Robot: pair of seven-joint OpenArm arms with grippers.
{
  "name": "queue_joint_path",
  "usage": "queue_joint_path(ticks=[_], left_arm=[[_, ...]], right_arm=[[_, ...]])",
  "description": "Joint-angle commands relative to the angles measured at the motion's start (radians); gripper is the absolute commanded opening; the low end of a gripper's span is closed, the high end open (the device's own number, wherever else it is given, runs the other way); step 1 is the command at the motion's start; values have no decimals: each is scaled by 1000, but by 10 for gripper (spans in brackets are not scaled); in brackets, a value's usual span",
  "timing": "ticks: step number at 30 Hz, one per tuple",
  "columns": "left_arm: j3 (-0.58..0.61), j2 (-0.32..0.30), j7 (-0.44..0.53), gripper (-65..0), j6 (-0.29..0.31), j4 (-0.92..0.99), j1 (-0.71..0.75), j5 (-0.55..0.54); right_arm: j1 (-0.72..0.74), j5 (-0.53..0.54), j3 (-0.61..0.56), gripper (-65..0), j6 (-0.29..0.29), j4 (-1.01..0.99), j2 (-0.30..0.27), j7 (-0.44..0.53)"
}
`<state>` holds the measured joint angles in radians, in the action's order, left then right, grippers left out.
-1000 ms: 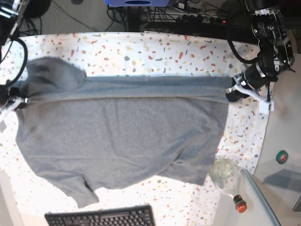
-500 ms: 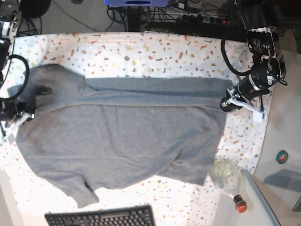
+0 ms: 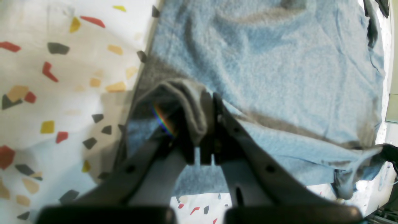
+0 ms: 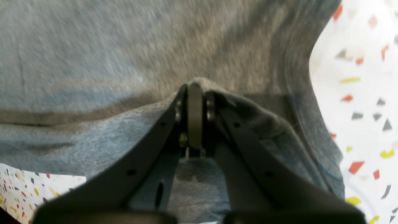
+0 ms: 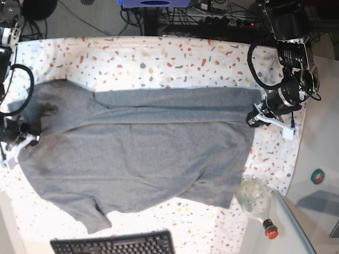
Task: Layout the t-shirt on the table in an organized manner, then fold the t-shirt properly
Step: 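Lift the collar edge with both grippers and fold it over the shirt body, then open both grippers and move them to the folded edge ends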
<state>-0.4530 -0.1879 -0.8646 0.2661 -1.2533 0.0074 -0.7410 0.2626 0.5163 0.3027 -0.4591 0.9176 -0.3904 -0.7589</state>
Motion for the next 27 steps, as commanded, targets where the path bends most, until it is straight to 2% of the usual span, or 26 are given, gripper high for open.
queue_joint_path(ticks=[1,3,4,6,7,9,11,13,15,18,20,24,26,27], left_arm=[[-11,-11,15,-650,8,-16,-17,-18],[-14,-11,15,-650,8,-16,-20,-18],[-14,-11,15,-650,8,-16,-22,-19],[-16,-11,15,-436,8,-16,-25,-22],[-16,-11,15,-359,8,-16,-27,-25],[-20,-11,17,-217,8,-24,-28,-25],[-63,-11,17,-142,12,-26,-28,-27],[-128,-11,15,-115,12,-27,-20,-27],[-189,-11,15,-117,14,-27,-8,-27],[-278,-14,15,-117,34,-29,47,-27],[-316,-18,15,-117,118,-42,104,-27],[-375,-18,15,-118,347,-124,234,-19],[-396,-18,15,-118,419,-144,285,-19],[-409,-18,15,-118,432,-148,302,-19]], right_arm=[[25,8,11,-650,1,18,-20,17],[24,11,13,-650,1,24,-20,22],[24,12,13,-575,1,24,-23,20],[17,15,37,-428,1,37,-23,16],[4,15,62,-395,1,57,-20,16],[-56,17,126,-390,1,145,-15,-6],[-121,17,195,-395,1,272,11,-53],[-197,14,292,-395,1,397,51,-109],[-257,11,381,-393,1,473,95,-149],[-323,8,447,-387,1,484,141,-144],[-352,8,444,-386,1,443,143,-98],[-354,8,442,-386,1,289,135,-24],[-346,8,442,-386,-2,232,123,-9],[-345,8,442,-386,-2,212,120,-7]])
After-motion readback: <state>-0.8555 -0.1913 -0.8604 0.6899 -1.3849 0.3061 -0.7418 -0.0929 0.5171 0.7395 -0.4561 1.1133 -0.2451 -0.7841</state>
